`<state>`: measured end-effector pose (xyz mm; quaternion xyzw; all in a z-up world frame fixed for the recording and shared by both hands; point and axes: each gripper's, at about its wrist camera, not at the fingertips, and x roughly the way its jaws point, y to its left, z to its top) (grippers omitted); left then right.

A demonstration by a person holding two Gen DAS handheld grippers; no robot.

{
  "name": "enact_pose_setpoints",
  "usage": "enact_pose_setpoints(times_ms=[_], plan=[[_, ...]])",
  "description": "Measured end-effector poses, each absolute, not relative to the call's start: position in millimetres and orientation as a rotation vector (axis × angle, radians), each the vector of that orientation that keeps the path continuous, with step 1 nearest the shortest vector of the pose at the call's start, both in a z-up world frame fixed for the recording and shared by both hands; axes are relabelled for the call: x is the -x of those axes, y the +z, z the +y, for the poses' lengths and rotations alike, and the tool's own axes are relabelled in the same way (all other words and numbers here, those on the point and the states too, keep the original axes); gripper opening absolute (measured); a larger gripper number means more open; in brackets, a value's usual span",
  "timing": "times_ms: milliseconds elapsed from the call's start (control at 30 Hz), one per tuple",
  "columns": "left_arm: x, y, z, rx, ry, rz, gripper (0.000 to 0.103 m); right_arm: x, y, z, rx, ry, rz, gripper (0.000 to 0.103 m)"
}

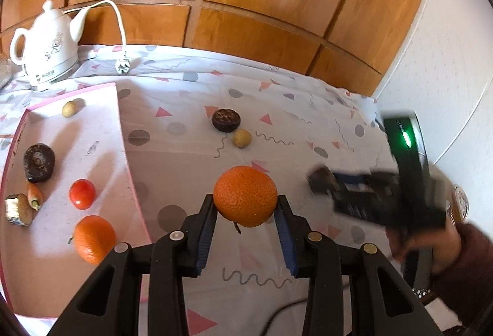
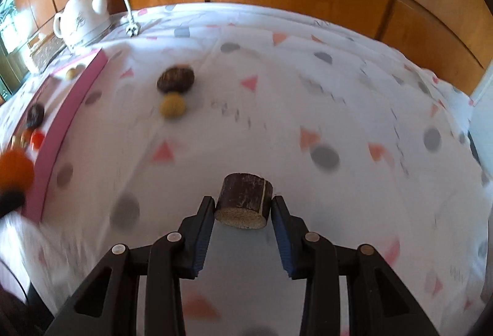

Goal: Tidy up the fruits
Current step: 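Carry the orange into the tray and open the left tool while the right tool grasps the wooden cylinder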

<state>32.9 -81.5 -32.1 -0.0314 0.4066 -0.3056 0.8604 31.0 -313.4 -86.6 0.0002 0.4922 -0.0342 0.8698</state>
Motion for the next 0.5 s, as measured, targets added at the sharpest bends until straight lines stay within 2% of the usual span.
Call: enact_pose_setpoints(times_ms=[167, 500], plan=[[-50.9, -22.7, -49.7, 0.169, -0.572, 0.862, 0.038, -9.4, -89.5, -316.5, -0.011, -0.083, 1.017, 0.037], [-135.5, -28.0, 18.6, 0.239, -0.29, 0.903, 0.039, -5.0, -92.5, -318.6, -0.035, -0.08, 0.998, 0.037]])
